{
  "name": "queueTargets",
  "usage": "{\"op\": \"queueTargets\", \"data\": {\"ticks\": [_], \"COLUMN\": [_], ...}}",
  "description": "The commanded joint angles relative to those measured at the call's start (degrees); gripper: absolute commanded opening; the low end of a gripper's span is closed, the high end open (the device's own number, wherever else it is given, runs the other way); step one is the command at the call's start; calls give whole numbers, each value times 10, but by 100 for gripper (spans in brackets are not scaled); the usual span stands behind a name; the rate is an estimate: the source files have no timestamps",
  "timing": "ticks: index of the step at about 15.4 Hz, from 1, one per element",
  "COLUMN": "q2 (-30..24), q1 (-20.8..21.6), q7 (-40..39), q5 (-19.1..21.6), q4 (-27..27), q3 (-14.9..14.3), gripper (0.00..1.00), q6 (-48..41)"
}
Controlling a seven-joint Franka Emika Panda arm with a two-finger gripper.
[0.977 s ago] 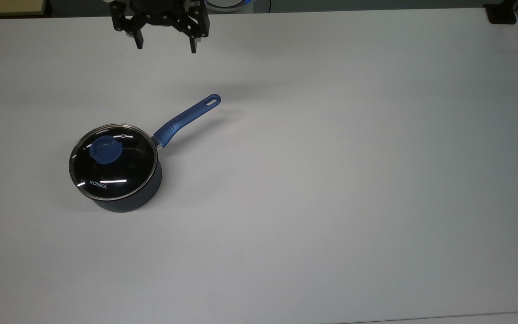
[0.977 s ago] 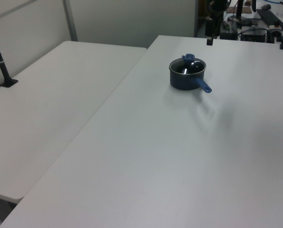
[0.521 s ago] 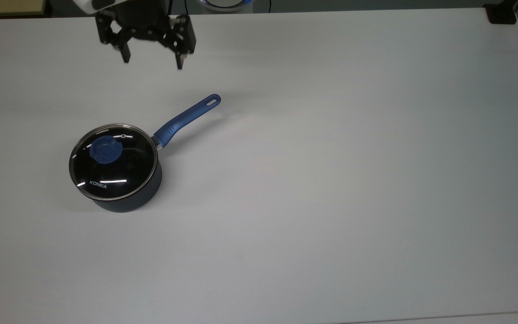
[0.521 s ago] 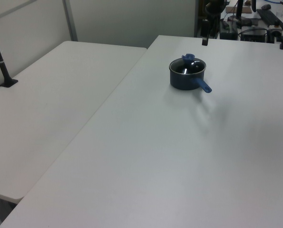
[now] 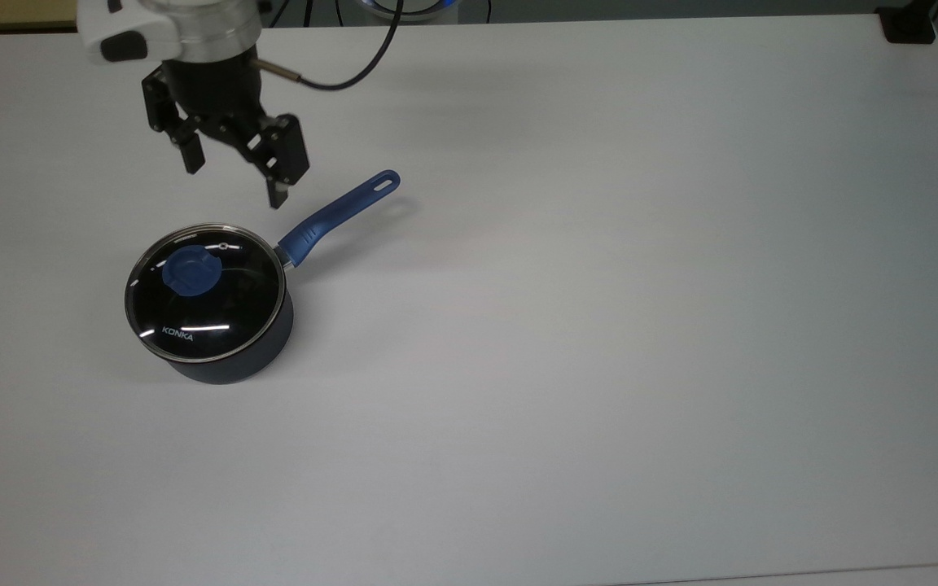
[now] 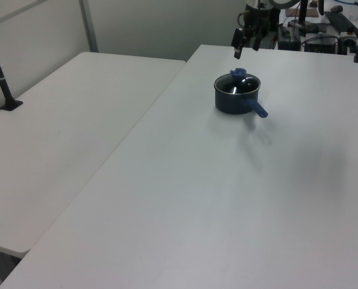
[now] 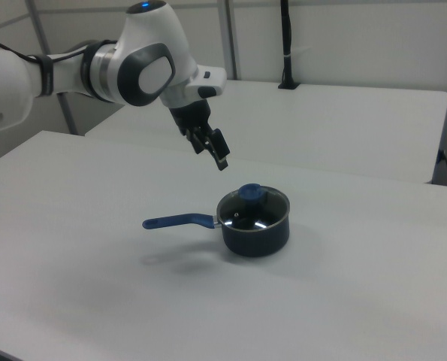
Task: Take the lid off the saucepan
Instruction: 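Move the open gripper down over the blue knob of the glass lid, then close the gripper on the blue lid knob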
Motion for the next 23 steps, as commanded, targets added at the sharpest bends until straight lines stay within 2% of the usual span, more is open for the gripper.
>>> {"op": "queueTargets", "data": {"ticks": [1,5,7,9,23], "q2": [19,60,86,102,139], "q1": [-14,-28,-40,-50,-45], "q7": [61,82,98,124,152], "q5": [8,8,11,14,7], "q4": [3,7,34,37,39], "q3": [-5,-12,-17,-17,-10], "gripper": [100,100,100,100,100], "q6": [41,49,46,51,95]}}
